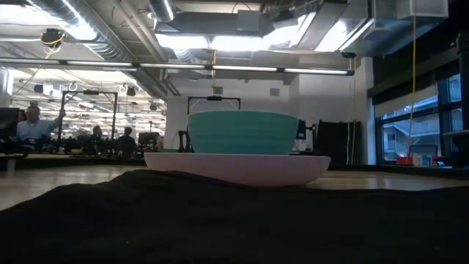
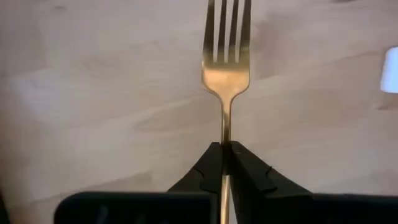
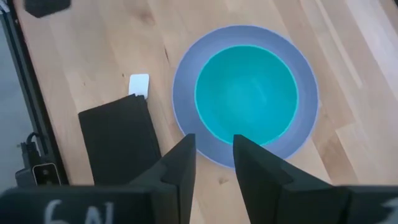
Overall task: Set table place
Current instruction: Stack the green bowl on top of the purple plate
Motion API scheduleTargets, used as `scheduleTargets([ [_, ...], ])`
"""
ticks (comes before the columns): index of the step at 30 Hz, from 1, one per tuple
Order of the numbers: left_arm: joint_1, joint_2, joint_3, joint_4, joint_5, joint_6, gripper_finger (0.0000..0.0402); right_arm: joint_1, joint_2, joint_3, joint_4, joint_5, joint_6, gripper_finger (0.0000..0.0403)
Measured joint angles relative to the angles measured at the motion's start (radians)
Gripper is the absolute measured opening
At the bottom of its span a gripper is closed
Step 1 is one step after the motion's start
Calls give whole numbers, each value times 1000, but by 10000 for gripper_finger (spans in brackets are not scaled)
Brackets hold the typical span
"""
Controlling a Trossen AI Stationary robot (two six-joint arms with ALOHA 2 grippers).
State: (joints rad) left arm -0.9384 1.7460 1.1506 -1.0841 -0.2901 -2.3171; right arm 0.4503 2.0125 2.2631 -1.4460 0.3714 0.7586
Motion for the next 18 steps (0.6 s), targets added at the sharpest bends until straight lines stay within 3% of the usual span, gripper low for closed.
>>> scheduleTargets([
  [8, 185, -164, 7, -228, -68, 68, 9, 0, 0, 0, 35, -1, 23, 110],
  [12, 329, -223, 8, -213, -163, 178, 4, 0, 0, 0, 45, 0, 22, 110],
  [18, 547, -233, 3, -117, -149, 418, 10, 5, 0, 0, 47, 1, 22, 110],
])
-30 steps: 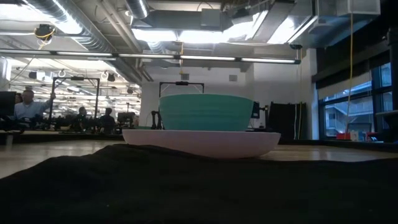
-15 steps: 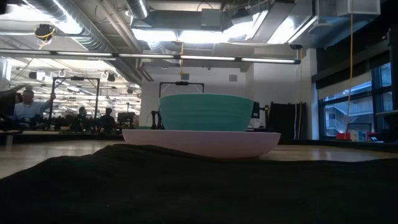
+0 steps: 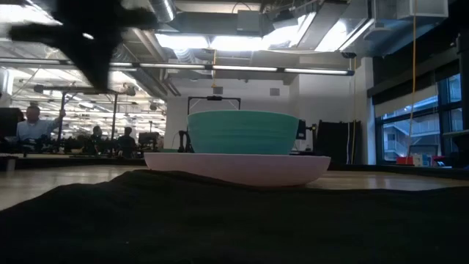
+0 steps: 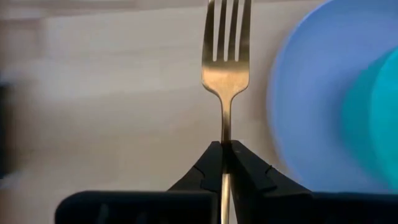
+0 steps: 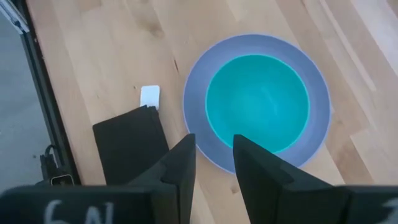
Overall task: Set table place
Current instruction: Stack the green bowl on top of the purple plate
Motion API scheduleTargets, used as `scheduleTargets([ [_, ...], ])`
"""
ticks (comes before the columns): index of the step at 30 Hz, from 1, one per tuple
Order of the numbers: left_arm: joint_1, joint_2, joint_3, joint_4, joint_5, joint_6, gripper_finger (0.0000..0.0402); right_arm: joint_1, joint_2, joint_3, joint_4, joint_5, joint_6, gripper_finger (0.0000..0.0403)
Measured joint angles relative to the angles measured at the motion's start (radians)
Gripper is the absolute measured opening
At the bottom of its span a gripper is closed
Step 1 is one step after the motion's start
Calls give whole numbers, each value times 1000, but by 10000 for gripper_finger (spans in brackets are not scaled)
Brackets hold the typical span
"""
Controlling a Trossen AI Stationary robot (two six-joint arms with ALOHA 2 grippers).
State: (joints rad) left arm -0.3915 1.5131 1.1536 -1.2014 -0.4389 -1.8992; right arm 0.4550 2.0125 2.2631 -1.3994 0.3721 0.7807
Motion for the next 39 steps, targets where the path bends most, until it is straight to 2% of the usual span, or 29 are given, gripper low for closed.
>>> scheduleTargets([
  [4, 112, 2, -57, 168, 2, 144, 5, 15, 0, 0, 0, 0, 0, 110],
  [8, 187, 4, -127, 232, 16, 164, 6, 32, 0, 0, -2, 0, 3, 110],
  [12, 221, 4, -207, 325, 71, 159, 13, 52, 0, 0, -3, 0, 4, 110],
  [18, 212, 4, -351, 594, 83, 130, 5, 59, 0, 0, -9, 0, 4, 110],
  [25, 183, 4, -399, 621, 84, 85, 22, 59, 0, 0, -20, 0, 0, 110],
  [34, 159, 51, -400, 634, 86, 69, 9, 58, 0, 0, -20, 1, 23, 110],
  [39, 161, 99, -397, 668, 93, 69, 35, 58, 0, 0, -20, 1, 24, 110],
])
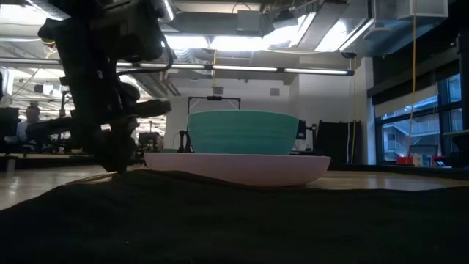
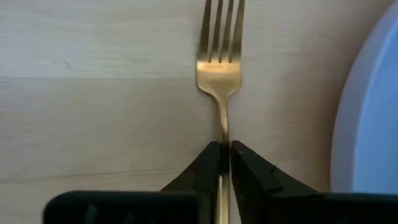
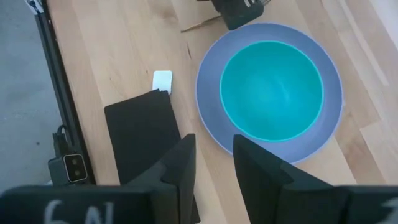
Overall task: Set table place
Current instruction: Stack the green bowl on top of the purple plate
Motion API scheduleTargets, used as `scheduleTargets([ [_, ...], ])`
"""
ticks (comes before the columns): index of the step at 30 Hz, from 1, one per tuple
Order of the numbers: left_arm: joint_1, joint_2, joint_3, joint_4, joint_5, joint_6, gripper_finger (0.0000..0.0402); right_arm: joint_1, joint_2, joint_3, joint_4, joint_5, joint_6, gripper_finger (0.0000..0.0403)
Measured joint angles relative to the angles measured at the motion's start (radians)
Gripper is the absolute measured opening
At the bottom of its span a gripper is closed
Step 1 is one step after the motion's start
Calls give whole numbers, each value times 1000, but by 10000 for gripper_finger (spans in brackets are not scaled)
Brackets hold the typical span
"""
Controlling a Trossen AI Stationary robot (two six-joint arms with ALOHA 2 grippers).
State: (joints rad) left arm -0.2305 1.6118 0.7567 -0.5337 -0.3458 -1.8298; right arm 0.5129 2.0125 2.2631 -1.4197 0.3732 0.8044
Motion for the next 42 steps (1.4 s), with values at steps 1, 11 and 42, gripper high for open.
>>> scheduleTargets([
  [1, 1, 1, 0, 1, 2, 0, 42, 0, 0, 0, 0, 0, 1, 110],
  [11, 1, -55, -1, -14, -2, 7, 98, 2, 0, 0, -3, 0, 3, 110],
  [42, -110, -481, 163, -189, -370, 270, 95, 439, -162, -556, -126, -235, 1423, 110],
])
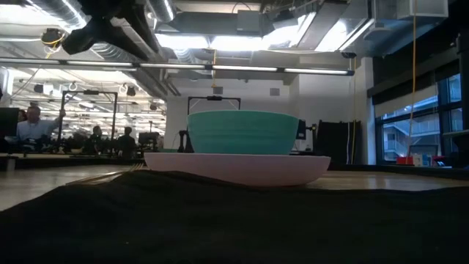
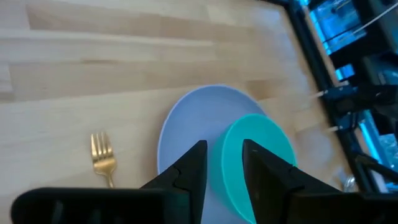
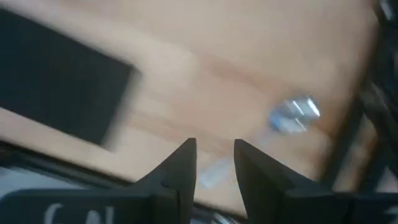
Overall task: Set table place
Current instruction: Stack the green bowl on top of the purple plate
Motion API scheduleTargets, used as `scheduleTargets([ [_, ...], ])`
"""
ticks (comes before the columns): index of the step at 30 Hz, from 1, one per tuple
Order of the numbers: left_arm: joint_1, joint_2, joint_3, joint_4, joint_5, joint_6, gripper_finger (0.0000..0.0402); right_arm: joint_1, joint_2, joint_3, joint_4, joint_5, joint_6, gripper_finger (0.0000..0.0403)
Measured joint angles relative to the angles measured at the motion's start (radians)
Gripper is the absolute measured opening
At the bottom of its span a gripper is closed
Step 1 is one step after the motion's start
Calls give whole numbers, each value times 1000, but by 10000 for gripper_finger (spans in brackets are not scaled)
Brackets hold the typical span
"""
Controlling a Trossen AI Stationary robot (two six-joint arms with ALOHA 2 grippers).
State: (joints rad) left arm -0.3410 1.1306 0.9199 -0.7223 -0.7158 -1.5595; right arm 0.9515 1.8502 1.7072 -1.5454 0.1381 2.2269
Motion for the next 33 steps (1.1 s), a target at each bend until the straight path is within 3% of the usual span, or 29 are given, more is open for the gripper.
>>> scheduleTargets([
  [2, -5, -1, 0, -1, -19, 1, 99, 22, 7, -64, 47, -86, 18, 110],
  [8, -8, 0, 0, -4, -16, 1, 106, 34, 20, -273, 302, -136, 21, 110],
  [15, -32, 0, 0, -2, 7, -1, 99, 42, 21, -421, 494, -309, 71, 110],
  [33, -34, 0, 0, 19, 3, -9, 89, 38, 18, -557, 595, -301, 100, 110],
])
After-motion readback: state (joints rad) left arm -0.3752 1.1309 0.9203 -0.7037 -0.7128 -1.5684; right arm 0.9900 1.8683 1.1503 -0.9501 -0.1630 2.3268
